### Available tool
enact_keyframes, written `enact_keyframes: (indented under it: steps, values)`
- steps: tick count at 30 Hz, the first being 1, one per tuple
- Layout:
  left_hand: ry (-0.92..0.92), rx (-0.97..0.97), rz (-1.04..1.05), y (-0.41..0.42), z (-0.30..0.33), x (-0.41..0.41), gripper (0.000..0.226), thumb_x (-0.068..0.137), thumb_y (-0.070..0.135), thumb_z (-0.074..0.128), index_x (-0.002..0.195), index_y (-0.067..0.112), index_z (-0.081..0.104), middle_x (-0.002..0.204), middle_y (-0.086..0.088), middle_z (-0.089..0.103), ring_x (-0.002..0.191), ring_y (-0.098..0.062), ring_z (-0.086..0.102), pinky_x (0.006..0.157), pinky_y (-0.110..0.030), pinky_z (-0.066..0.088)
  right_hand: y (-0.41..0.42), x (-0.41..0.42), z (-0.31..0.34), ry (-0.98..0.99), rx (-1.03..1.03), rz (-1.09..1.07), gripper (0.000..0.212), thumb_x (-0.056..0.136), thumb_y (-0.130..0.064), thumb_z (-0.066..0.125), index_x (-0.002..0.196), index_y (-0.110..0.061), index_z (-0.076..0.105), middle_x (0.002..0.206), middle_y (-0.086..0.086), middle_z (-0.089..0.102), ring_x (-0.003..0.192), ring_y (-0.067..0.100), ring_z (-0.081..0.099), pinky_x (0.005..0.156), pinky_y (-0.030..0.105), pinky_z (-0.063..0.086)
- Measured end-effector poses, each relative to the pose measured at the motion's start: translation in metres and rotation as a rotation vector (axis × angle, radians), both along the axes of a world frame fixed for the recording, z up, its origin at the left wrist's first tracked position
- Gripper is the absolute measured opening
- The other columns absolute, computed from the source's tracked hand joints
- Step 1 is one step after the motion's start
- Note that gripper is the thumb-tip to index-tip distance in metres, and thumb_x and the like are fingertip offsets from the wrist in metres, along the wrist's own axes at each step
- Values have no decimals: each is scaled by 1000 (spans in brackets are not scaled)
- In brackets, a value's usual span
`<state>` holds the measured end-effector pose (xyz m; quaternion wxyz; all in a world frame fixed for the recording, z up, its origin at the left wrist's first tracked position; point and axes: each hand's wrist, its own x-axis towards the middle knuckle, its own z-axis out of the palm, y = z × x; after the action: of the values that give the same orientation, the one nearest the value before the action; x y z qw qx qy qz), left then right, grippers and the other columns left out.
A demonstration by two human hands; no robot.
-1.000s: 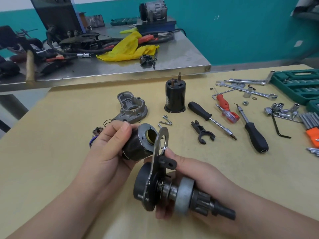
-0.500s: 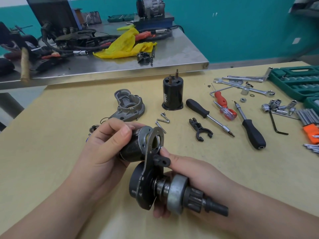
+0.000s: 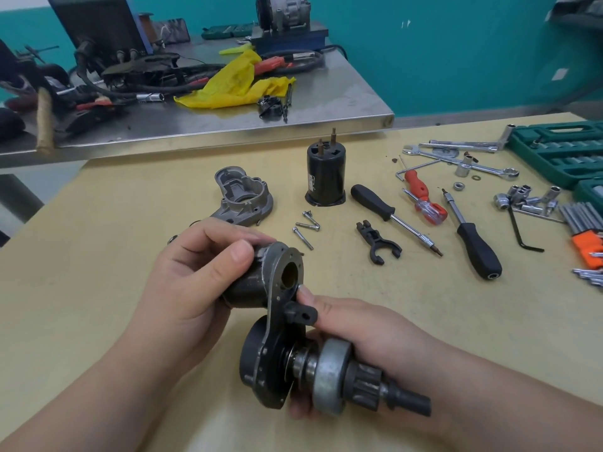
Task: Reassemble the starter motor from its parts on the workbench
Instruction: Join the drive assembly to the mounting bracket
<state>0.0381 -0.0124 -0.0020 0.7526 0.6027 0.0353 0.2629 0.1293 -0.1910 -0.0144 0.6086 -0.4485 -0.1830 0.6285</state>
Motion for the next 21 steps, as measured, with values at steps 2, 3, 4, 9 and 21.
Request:
enact_keyframes:
  steps: [2, 3, 4, 9, 21]
  values:
    - [23, 77, 58, -3, 0, -2, 35, 79, 53, 90, 95, 23, 82, 98, -10, 80, 84, -25, 76, 71, -36, 61, -1, 0, 0, -36, -25, -24, 61, 78, -70, 81, 114, -21, 79, 116, 25, 76, 89, 46, 75, 85, 58, 62]
    - [53, 129, 99, -4, -1, -3, 36, 81, 55, 87, 97, 23, 83, 95, -9, 80, 83, -25, 75, 71, -37, 60, -2, -1, -1, -37, -16, -31, 58, 80, -68, 80, 114, -22, 79, 116, 25, 76, 96, 49, 72, 90, 64, 58]
    - [86, 196, 135, -5, -2, -4, 32, 86, 53, 82, 101, 25, 84, 93, -6, 79, 83, -24, 74, 71, -37, 59, -1, -1, -1, -37, -19, -38, 54, 81, -66, 78, 112, -22, 80, 114, 24, 77, 98, 50, 70, 93, 68, 55]
    - [138, 618, 244, -9, 0, -7, 30, 102, 43, 53, 111, 36, 81, 99, 7, 78, 94, -15, 76, 74, -24, 59, 1, -5, 6, 37, -49, -104, 41, 85, -56, 71, 101, -20, 84, 103, 22, 77, 86, 46, 66, 69, 50, 57]
    - [249, 896, 158, -14, 19, -7, 32, 89, 51, 57, 83, 22, 71, 68, 12, 69, 66, -7, 64, 59, -17, 42, 0, -10, 7, -130, -94, -167, 49, 92, -53, 69, 109, -7, 79, 106, 31, 75, 74, 36, 74, 63, 41, 64]
